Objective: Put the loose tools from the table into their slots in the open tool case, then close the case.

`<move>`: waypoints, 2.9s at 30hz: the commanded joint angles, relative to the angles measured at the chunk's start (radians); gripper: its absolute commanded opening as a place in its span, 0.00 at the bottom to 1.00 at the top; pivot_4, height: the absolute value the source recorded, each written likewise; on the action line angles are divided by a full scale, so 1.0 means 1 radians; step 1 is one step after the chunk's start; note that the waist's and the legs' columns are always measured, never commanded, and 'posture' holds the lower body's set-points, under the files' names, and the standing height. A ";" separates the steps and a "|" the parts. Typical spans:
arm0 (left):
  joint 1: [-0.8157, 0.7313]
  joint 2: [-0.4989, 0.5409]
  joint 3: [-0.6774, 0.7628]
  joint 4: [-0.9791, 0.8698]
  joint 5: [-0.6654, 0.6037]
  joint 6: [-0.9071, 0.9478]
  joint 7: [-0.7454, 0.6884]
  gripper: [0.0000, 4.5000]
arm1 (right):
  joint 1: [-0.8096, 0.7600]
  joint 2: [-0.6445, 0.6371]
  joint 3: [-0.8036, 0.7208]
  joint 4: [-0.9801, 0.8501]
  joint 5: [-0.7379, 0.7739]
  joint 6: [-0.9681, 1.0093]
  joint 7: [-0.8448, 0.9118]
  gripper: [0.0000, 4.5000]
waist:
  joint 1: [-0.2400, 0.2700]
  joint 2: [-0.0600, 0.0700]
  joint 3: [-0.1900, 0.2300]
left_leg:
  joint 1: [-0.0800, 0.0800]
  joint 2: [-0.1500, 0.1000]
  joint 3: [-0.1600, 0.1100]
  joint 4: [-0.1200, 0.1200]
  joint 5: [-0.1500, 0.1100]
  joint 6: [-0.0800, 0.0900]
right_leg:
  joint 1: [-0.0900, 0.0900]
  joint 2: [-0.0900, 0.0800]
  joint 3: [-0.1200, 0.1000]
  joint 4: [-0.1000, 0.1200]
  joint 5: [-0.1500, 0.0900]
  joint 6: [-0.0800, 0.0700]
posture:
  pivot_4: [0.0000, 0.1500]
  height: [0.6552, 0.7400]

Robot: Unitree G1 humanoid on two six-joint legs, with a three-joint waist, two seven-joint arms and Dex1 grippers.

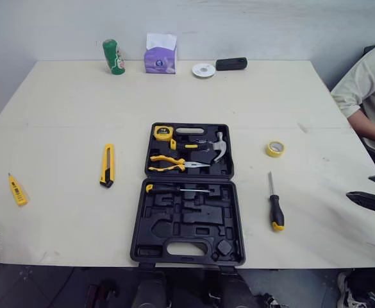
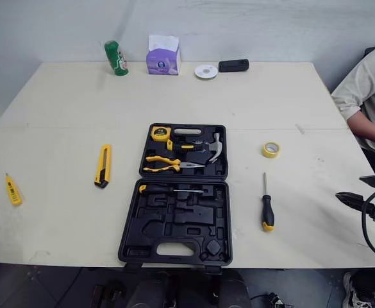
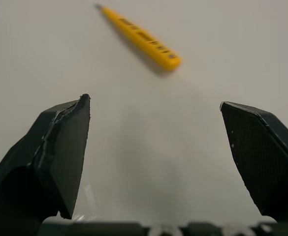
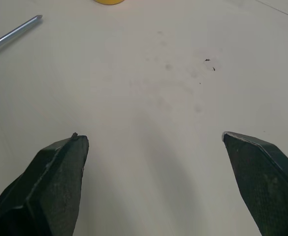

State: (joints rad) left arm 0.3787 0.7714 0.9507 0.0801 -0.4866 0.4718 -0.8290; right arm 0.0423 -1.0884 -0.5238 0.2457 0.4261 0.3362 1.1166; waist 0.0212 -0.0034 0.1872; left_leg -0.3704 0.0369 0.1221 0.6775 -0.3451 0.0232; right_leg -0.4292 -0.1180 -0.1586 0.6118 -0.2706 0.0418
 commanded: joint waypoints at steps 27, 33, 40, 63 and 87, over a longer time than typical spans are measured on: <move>-0.951 -0.038 -1.037 -0.422 -0.282 0.231 -0.390 0.99 | 0.281 0.715 0.276 -1.169 0.138 0.575 -1.071 1.00 | -0.007 0.000 0.000 | 0.001 0.000 0.002 0.000 0.014 -0.007 | -0.001 0.006 0.003 0.008 -0.001 -0.002 | 1.00 0.83; -1.049 -0.153 -1.127 -0.316 -0.200 0.154 -0.428 0.99 | 0.266 0.747 0.435 -1.055 -0.050 0.483 -1.140 1.00 | -0.006 -0.001 0.000 | 0.000 -0.001 0.001 0.000 0.015 -0.007 | -0.001 0.006 0.003 0.009 -0.002 -0.002 | 1.00 0.83; -1.074 -0.159 -1.135 -0.274 -0.176 0.133 -0.481 1.00 | 0.298 0.831 0.470 -0.996 -0.119 0.402 -1.157 0.82 | -0.009 -0.003 -0.001 | 0.000 -0.001 0.000 0.001 0.015 -0.007 | -0.001 0.006 0.003 0.009 -0.002 -0.001 | 1.00 0.83; -0.967 -0.111 -1.069 -0.336 -0.151 0.117 -0.427 1.00 | 0.096 0.471 0.186 -1.199 0.195 0.679 -0.725 0.24 | -0.009 -0.003 0.000 | 0.000 0.000 -0.001 0.001 0.014 -0.004 | -0.001 0.006 0.003 0.009 -0.002 -0.001 | 1.00 0.83; -0.469 0.206 -0.734 -0.516 -0.098 0.124 -0.253 1.00 | -0.760 0.309 0.976 -0.526 -0.091 0.328 0.027 0.24 | -0.017 -0.008 0.015 | -0.004 -0.001 -0.001 0.004 0.012 -0.002 | -0.004 0.002 -0.001 0.008 -0.002 -0.001 | 1.00 0.83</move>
State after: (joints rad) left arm -0.0864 0.9814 0.1969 -0.4028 -0.5870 0.6178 -1.0927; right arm -0.6949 -0.7835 0.4468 -0.2800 0.3606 0.6890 1.1116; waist 0.0042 -0.0112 0.2018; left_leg -0.3749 0.0362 0.1208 0.6811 -0.3328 0.0210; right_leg -0.4328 -0.1157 -0.1597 0.6198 -0.2726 0.0408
